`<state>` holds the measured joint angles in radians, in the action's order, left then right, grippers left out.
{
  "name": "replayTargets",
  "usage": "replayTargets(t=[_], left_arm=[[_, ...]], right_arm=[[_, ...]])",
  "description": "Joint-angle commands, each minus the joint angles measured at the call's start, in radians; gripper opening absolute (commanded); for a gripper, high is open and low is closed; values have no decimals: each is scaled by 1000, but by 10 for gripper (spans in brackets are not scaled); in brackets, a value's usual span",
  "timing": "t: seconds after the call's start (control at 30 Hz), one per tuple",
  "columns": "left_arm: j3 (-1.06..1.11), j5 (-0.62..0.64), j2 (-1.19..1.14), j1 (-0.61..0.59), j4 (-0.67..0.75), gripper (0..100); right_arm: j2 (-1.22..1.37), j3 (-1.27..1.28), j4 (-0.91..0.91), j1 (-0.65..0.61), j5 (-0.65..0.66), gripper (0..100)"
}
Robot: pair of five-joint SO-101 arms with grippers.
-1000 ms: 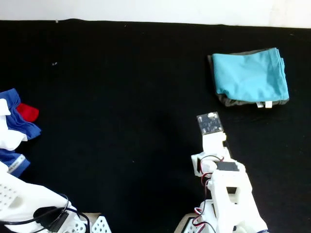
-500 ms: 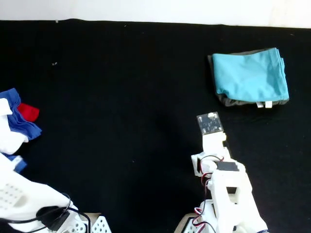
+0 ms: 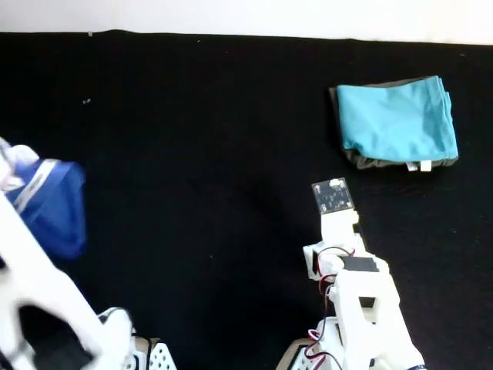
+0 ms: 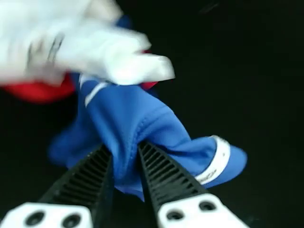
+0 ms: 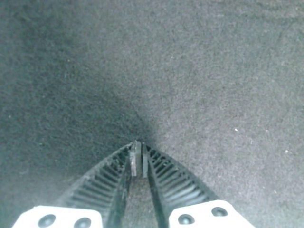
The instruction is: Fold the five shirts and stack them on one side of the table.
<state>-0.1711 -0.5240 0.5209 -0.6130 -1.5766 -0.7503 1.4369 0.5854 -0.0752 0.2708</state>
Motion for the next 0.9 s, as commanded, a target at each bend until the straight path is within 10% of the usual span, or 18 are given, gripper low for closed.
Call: replayTargets(t=[0.0,0.27,0.87], left_arm=[[-2,48,179,239,68,8],[-1,226,222,579,235,8],[308,353,1,756,384,114]], right_arm=[[-4,7,-18,15,-11,23],[-4,7,-18,15,-11,23],[-4,7,-18,15,-11,23]])
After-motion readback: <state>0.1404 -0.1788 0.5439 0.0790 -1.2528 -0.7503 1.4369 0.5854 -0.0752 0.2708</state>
